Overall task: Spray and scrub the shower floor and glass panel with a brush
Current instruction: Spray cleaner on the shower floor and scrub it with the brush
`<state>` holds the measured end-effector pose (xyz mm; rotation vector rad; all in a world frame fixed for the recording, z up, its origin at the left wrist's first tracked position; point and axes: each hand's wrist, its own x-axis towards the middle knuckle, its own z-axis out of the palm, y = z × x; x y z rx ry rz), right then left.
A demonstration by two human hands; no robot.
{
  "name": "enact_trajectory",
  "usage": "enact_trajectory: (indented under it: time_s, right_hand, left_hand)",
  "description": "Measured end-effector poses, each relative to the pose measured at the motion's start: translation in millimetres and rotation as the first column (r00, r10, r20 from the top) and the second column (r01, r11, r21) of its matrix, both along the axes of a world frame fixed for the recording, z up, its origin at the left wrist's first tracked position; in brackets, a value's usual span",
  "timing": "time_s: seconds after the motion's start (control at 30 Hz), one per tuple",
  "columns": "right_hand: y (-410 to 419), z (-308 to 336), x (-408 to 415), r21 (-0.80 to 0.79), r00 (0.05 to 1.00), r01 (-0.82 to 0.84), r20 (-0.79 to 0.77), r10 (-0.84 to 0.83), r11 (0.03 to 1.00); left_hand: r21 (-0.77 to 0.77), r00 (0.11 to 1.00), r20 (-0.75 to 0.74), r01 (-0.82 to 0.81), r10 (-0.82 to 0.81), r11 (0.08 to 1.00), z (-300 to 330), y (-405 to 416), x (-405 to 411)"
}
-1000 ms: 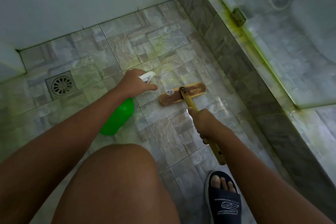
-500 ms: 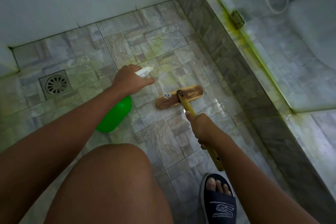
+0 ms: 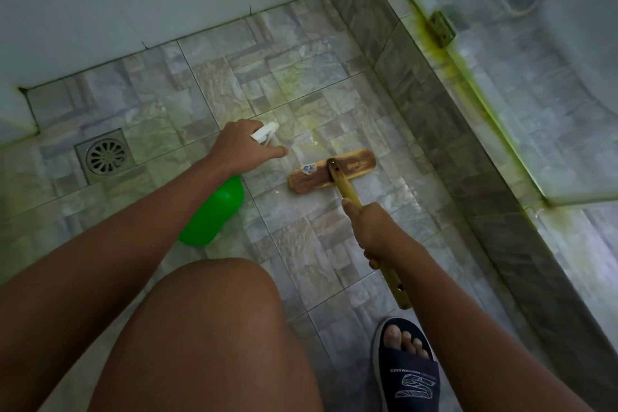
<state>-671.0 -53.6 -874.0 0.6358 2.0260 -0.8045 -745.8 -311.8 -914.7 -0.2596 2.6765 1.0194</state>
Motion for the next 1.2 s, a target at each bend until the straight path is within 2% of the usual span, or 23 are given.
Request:
enact_trajectory:
  time_s: [0.13, 0.33, 0.43, 0.57, 0.7, 0.8, 0.87, 1.0, 1.07, 1.2]
  right_hand:
    - [1, 4, 1, -0.018, 1.0, -0.02, -0.004, 0.02, 1.0]
    - [-1, 6, 1, -0.02, 0.999, -0.033, -0.006, 0.033, 0.999]
    - [-25, -2, -44, -0.03, 0.994, -0.058, -0.09, 0.055, 0.998]
    - [-82, -8, -145, -0.028, 0.956, -0.178, -0.244, 0.166, 0.984]
    - [-123, 10, -210, -0.107, 0.946, -0.265, -0.22, 0.237, 0.958]
    - [-109, 6, -190, 0.007, 0.913, -0.341, -0.235, 0.333, 0.94]
    - [-90, 0, -156, 0.028, 0.922, -0.321, -0.217, 0.319, 0.947]
    - [-43, -1, -73, 0.048, 0.953, -0.295, -0.053, 0.298, 0.954]
    - [-42, 0, -58, 0.047, 0.957, -0.289, 0.001, 0.289, 0.956]
    - [-87, -4, -123, 0.064, 0.907, -0.373, -0.185, 0.378, 0.926]
  left_hand:
    - [-0.062, 0.99, -0.036, -0.137, 0.135, 0.989, 7, 1, 0]
    - [-0.008, 0.95, -0.161, -0.274, 0.269, 0.962, 20, -27, -8]
    - [0.0, 0.906, -0.266, -0.342, 0.33, 0.94, 26, -52, -14]
    - [0.069, 0.873, -0.298, -0.383, 0.385, 0.921, 20, -65, -13]
    - [0.139, 0.863, -0.334, -0.352, 0.378, 0.926, 9, -67, -9]
    - [0.147, 0.875, -0.277, -0.37, 0.397, 0.917, 10, -67, -11]
    - [0.136, 0.875, -0.247, -0.394, 0.416, 0.909, 12, -68, -14]
    - [0.151, 0.863, -0.243, -0.416, 0.442, 0.897, 14, -72, -17]
    - [0.157, 0.851, -0.253, -0.434, 0.461, 0.887, 14, -76, -16]
    - [0.177, 0.848, -0.267, -0.423, 0.457, 0.889, 12, -77, -12]
